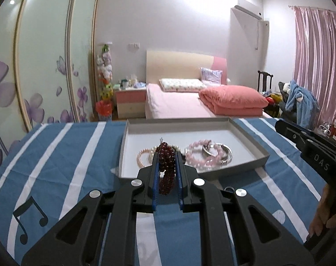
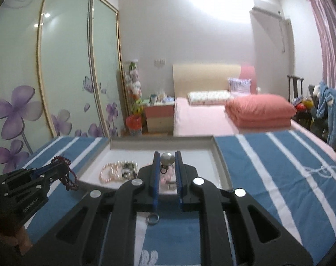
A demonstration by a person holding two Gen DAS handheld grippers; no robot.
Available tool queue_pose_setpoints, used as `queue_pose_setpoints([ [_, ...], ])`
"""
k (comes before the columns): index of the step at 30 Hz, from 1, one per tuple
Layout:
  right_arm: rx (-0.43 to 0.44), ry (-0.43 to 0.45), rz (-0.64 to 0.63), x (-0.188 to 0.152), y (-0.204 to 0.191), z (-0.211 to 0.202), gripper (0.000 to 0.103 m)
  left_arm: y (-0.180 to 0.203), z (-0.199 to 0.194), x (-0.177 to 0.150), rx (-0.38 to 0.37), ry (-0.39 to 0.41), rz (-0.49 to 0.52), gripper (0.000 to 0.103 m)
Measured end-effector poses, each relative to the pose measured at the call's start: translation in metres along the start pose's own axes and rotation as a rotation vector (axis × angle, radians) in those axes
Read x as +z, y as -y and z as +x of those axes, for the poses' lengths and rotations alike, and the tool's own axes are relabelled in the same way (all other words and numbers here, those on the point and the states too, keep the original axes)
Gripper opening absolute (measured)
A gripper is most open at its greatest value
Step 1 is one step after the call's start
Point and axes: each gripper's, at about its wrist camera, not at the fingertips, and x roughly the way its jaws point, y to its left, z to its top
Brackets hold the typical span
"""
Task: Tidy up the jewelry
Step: 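Carry pearl earring and dark red bracelet into the tray and open both tools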
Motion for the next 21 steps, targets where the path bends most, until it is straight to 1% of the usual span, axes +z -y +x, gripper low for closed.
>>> queue_pose_setpoints([
  [3, -0.011, 0.037, -0.013, 0.005, -0.002, -0.003, 0.014, 0.003, 0.000, 0.003, 0.009, 0.025, 0.005, 0.014],
  [5, -0.015, 0.045, -0.019, 0.007, -0.002, -0.002, 0.014, 0.004, 0.000, 0.005, 0.009, 0.034, 0.004, 0.014],
  [21, -0.009, 0.047, -0.019, 0.013, -0.003, 0.004, 0.014, 0.006, 0.000, 0.007, 0.010, 0.053, 0.001, 0.014],
])
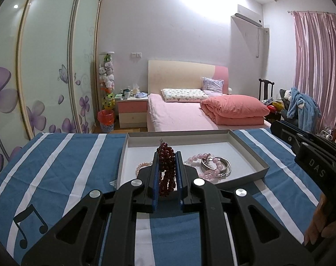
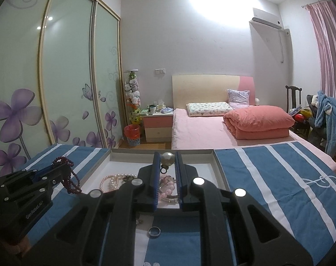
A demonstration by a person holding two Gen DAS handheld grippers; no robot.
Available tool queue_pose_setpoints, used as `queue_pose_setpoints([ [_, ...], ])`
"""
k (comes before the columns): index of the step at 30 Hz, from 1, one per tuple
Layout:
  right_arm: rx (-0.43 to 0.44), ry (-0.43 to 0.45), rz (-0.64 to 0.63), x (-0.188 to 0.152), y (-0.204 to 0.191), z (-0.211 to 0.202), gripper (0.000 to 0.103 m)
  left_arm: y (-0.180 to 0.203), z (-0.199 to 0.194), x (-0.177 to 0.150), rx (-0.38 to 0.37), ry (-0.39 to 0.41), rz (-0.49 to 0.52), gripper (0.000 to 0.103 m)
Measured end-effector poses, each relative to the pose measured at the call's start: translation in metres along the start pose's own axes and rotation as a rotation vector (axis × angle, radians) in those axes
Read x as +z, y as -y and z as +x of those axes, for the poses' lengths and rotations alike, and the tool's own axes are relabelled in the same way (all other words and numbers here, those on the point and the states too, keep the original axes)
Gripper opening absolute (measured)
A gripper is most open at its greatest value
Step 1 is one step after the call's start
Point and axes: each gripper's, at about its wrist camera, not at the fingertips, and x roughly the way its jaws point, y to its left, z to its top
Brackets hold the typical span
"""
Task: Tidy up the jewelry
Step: 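Carry pearl earring and dark red bracelet into the tray and open both tools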
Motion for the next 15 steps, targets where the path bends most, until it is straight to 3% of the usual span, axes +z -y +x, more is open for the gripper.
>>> queue_pose_setpoints([
  [7, 0.007, -0.012, 0.003, 0.001, 0.001, 0.011, 0.014, 0.003, 0.008, 0.004, -0.017, -0.010, -0.001, 0.014],
  [15, 0.037, -0.107, 0.067, 0.009, 0.017, 0.067, 0.014, 0.000, 0.051, 0.013, -0.026, -0.045, -0.025, 0.014],
])
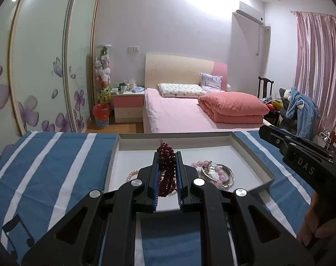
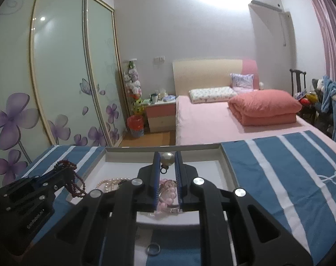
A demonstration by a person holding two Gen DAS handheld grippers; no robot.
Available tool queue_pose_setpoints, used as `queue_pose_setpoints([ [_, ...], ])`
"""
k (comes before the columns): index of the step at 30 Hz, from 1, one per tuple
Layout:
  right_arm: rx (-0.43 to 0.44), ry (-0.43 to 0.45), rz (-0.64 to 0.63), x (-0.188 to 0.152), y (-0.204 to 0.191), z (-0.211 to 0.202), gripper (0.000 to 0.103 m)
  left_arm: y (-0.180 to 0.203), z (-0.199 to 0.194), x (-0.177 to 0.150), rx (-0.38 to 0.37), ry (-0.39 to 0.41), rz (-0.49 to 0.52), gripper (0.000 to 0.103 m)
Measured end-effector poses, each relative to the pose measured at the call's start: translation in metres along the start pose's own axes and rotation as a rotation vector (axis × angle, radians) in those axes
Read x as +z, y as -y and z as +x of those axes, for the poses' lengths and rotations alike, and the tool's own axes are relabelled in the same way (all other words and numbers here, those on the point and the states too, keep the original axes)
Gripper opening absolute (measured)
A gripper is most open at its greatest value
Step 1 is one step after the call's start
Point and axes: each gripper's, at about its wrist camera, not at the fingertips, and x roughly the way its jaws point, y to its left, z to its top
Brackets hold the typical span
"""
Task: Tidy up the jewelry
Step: 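Carry pearl earring and dark red bracelet into the tray and open both tools, then close right tool on silver ring while left tool grasps second pearl earring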
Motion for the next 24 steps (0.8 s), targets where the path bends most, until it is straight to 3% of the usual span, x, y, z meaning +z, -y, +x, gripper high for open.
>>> queue_pose_setpoints([
  [10, 0.040, -0.153, 0.067, -0.004, 0.010, 0.070, 0.014, 0.005, 0.061, -0.002, -0.031, -0.126, -0.019, 0.014],
  [14, 0.052, -0.206, 0.075, -0.005, 0.011, 0.090, 0.018, 0.007, 0.074, -0.001, -0.051, -0.162, -0.027, 0.014],
  [16, 0.050, -0.210, 0.081, -0.006, 0.014, 0.090, 0.025, 0.005, 0.075, 0.000, -0.067, -0.171, -0.047, 0.015],
  [24, 0.050, -0.215, 0.083, -0.016, 0.031, 0.057, 0.025, -0.014, 0.054, 0.007, -0.076, -0.146, -0.082, 0.015],
])
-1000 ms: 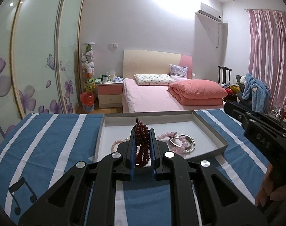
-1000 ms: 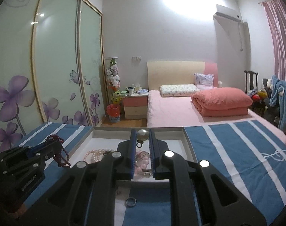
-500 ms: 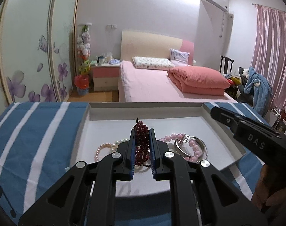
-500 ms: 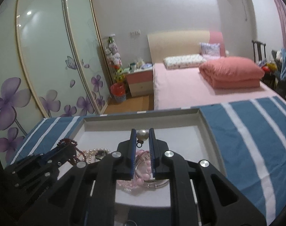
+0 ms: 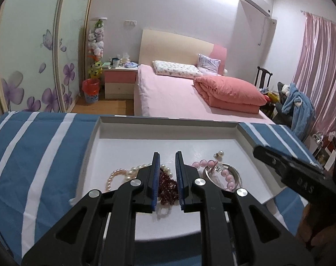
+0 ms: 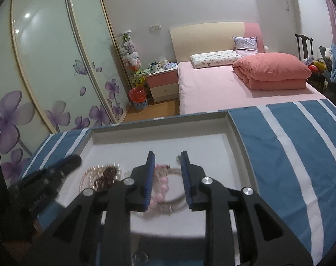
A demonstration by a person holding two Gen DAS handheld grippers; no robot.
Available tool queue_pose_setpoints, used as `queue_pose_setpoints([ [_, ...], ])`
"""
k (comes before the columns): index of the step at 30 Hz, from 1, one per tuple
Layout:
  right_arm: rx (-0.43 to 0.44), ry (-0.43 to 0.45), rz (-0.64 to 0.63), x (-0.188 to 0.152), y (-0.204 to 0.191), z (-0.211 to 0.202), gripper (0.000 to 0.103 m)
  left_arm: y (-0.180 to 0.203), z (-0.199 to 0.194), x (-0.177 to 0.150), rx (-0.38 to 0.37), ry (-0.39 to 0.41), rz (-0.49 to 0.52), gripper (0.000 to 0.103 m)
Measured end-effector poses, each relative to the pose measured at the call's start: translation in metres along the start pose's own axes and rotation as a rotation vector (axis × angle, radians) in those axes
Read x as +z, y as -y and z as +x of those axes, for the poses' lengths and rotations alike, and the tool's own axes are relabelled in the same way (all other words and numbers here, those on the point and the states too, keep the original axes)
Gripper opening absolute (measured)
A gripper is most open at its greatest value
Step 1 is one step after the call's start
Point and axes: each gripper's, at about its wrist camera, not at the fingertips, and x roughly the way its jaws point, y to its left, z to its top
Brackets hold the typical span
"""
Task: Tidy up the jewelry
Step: 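Close right tool on silver ring while left tool grasps second pearl earring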
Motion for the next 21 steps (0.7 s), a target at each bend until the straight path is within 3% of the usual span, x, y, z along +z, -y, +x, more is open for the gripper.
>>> queue_pose_setpoints([
  [3, 0.010, -0.022, -0.030, -0.011, -0.001, -0.012, 0.025, -0.008, -0.016, -0.004, 0.008, 0.008, 0.006, 0.016],
  [7, 0.047, -0.102, -0.068, -0.033, -0.008, -0.023, 0.030, -0.020, -0.035, -0.017, 0.033, -0.014, 0.012, 0.033],
  [13, 0.085, -0.238, -0.149, -0.073, -0.025, -0.027, 0.034, -0.034, -0.045, -0.043, 0.063, -0.096, 0.027, 0.034],
  [21, 0.056, -0.311, -0.256, -0.093, -0.051, -0.014, 0.034, -0.046, -0.050, -0.055, 0.093, -0.129, 0.003, 0.034],
])
